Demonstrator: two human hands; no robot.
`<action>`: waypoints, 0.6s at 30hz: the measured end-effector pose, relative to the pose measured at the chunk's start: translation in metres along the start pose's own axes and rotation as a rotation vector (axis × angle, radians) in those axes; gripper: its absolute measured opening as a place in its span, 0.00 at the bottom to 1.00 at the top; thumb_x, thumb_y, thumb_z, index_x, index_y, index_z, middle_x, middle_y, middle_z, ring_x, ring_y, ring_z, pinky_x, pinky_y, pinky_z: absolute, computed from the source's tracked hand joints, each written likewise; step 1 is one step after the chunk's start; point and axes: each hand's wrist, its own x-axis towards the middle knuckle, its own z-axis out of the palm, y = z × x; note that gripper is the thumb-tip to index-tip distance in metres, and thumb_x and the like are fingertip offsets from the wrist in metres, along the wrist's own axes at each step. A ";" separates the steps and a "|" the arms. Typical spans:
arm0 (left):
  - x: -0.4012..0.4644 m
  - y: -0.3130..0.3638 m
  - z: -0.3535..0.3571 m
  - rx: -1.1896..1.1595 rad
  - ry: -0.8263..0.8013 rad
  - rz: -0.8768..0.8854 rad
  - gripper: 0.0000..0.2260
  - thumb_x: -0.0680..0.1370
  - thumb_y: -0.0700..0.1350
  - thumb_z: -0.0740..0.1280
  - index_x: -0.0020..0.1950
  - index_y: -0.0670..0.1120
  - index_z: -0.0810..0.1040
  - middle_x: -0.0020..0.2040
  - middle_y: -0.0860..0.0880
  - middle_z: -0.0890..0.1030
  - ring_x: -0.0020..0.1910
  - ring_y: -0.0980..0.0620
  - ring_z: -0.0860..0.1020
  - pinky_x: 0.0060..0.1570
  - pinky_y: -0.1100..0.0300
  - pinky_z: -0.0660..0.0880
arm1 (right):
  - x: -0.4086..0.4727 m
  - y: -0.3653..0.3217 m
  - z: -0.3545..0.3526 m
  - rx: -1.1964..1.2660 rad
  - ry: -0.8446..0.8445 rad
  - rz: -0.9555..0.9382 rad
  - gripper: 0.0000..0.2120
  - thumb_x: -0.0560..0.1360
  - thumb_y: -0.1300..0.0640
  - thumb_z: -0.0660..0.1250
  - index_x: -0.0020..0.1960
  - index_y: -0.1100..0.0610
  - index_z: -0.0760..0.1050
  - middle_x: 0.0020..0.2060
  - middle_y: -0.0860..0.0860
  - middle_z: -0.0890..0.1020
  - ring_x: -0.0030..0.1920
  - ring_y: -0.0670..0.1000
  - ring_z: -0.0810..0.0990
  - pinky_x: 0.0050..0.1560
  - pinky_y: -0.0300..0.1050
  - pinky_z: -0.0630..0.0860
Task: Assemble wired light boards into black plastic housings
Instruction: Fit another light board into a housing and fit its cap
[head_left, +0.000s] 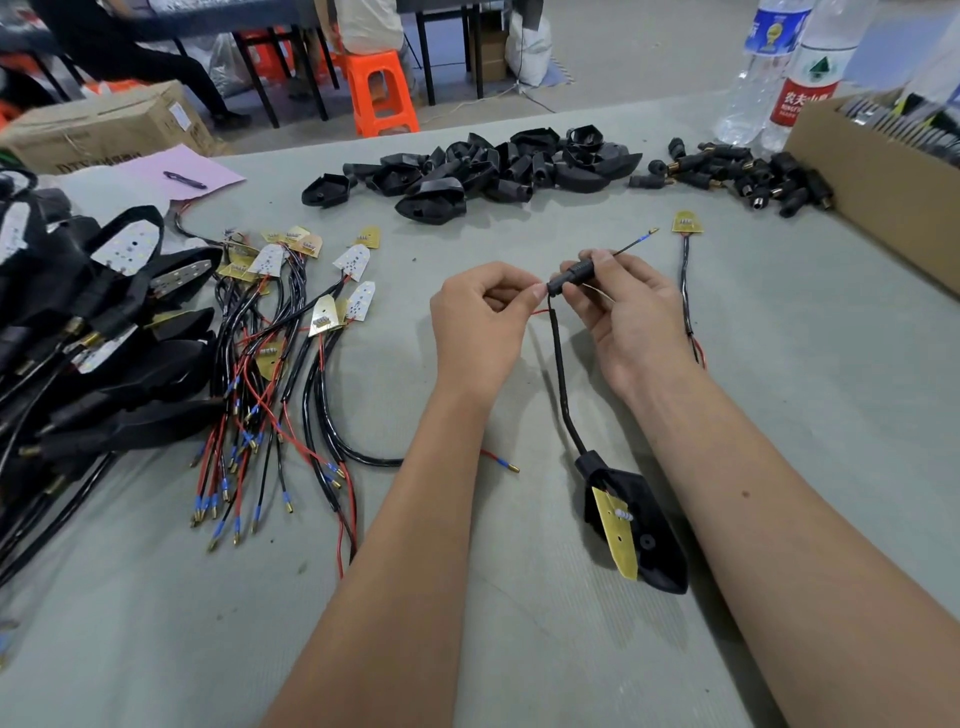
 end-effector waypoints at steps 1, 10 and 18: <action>0.000 0.000 0.000 -0.022 0.003 -0.019 0.04 0.76 0.37 0.75 0.43 0.46 0.86 0.35 0.54 0.84 0.37 0.58 0.83 0.42 0.64 0.79 | 0.000 0.000 0.000 0.007 0.015 -0.003 0.09 0.83 0.64 0.66 0.45 0.63 0.80 0.39 0.57 0.85 0.40 0.52 0.87 0.41 0.39 0.82; 0.001 -0.003 -0.001 -0.084 0.005 -0.095 0.03 0.77 0.35 0.73 0.45 0.42 0.85 0.38 0.46 0.84 0.38 0.51 0.82 0.45 0.57 0.81 | 0.000 0.000 0.000 0.039 0.015 0.012 0.06 0.82 0.64 0.67 0.46 0.64 0.79 0.39 0.56 0.85 0.41 0.53 0.86 0.42 0.39 0.82; -0.002 -0.002 0.006 -0.074 0.002 -0.086 0.03 0.78 0.37 0.72 0.47 0.44 0.85 0.40 0.48 0.86 0.41 0.51 0.85 0.46 0.60 0.81 | 0.001 -0.002 -0.002 0.057 0.013 0.001 0.08 0.81 0.63 0.69 0.44 0.63 0.79 0.38 0.56 0.84 0.42 0.56 0.85 0.42 0.40 0.82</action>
